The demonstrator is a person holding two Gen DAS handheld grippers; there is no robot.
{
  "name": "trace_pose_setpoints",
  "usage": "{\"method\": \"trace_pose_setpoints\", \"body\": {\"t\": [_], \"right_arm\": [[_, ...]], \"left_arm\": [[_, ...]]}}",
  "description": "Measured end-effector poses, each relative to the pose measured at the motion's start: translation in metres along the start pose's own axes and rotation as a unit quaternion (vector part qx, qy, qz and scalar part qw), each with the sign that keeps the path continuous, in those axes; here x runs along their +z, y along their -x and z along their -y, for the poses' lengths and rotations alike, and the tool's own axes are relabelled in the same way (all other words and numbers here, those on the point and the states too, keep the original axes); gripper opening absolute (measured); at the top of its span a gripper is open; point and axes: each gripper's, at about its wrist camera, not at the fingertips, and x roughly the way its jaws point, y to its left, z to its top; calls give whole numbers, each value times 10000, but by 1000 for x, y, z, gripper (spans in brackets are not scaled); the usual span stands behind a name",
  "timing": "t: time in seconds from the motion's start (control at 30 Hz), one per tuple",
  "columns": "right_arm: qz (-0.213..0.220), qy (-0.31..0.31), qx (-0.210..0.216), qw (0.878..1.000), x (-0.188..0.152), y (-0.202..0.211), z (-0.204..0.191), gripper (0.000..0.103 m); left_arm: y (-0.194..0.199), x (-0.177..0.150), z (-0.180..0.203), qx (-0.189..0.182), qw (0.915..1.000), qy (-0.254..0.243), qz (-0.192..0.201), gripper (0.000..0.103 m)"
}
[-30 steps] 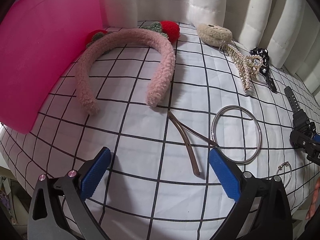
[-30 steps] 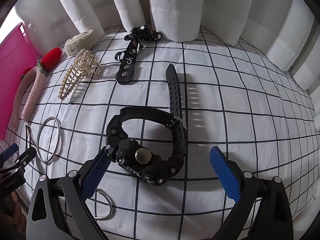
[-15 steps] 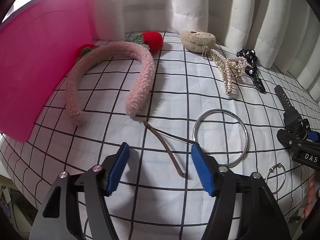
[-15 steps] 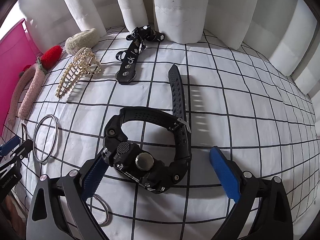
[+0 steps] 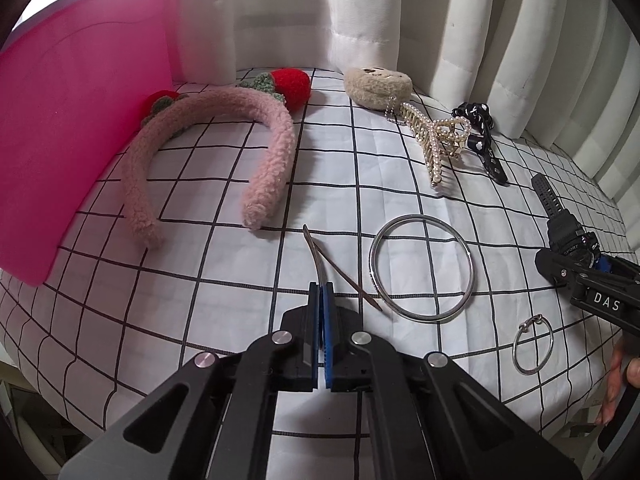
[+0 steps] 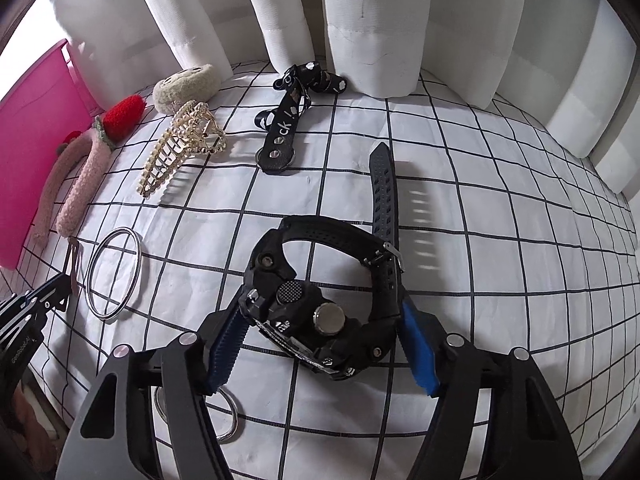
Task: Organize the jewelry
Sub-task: 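Close the right gripper on the black wristwatch while the left gripper closes on a thin brown hairpin, then lift the wristwatch with the right gripper while the left gripper carries the hairpin over the pink tub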
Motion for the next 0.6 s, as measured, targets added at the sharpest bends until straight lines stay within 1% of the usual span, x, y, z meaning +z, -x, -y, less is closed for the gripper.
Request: {"method": "trace_pose_setpoints", "body": {"t": [0.23, 0.33, 0.47, 0.6], "right_arm": [[93, 45, 133, 9999, -3, 21, -1, 67], [199, 67, 169, 9996, 3, 34, -5, 67], [404, 120, 218, 9989, 17, 58, -15, 67], [668, 225, 315, 9970, 40, 85, -33, 67]], "left_arm": [[21, 11, -10, -53, 9998, 111, 154, 2], [34, 20, -14, -99, 9995, 155, 273, 2], [54, 36, -19, -178, 9985, 166, 496, 2], [80, 53, -30, -256, 9964, 166, 785, 2]]}}
